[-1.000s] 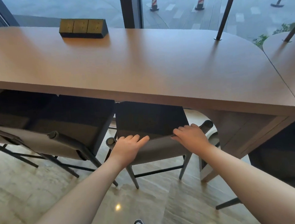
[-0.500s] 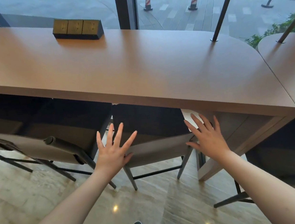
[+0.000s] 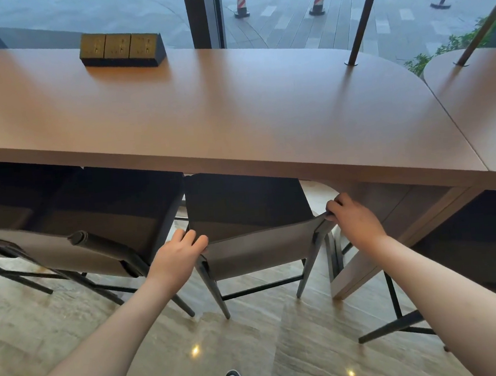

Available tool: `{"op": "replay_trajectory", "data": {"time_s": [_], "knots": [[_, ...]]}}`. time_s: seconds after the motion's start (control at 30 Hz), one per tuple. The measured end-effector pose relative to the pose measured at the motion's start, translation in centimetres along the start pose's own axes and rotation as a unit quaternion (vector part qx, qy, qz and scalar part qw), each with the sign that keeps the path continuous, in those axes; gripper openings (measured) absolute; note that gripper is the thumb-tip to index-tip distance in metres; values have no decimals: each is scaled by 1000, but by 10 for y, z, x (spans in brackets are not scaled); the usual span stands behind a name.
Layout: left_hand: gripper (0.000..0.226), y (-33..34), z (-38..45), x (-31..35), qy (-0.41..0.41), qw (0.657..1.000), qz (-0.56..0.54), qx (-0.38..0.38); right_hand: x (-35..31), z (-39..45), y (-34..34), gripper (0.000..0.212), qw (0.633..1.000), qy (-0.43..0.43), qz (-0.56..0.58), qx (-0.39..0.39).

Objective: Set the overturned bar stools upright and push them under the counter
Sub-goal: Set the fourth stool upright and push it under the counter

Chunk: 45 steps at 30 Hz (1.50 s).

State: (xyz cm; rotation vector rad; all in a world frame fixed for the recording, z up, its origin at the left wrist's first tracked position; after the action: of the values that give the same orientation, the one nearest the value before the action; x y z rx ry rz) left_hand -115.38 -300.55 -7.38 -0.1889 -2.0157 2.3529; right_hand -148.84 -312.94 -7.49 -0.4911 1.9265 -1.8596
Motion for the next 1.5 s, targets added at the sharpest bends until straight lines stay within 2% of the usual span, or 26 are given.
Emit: {"op": "replay_trajectory", "data": {"time_s": [0.47,0.83,1.23,1.5], "knots": [[53,-6,-5,-33,30,999,-13,0,-42,-32,2,16,998,43,-15,41],[47,-11,0,-50,67,997,-30,-8,-82,-62,-16,19,992,55,9,116],[49,-6,-2,-57,71,996,-52,6,-91,-68,-14,14,989,97,16,112],[49,-1,-3,-65,64,996,-62,-2,-104,-73,-21,30,984,81,-14,158]]}}
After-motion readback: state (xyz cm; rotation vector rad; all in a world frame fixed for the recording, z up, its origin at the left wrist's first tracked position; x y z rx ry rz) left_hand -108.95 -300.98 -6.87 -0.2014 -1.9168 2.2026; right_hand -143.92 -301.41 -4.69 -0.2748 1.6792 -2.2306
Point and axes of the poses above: each hand's wrist, its own z-axis towards the middle knuckle, its own y-axis out of the palm, x = y × z, the point moved 9 cm from there along z, towards the middle knuckle, and after that the axes turned 8 degrees about -y, right-handed, at the moved point
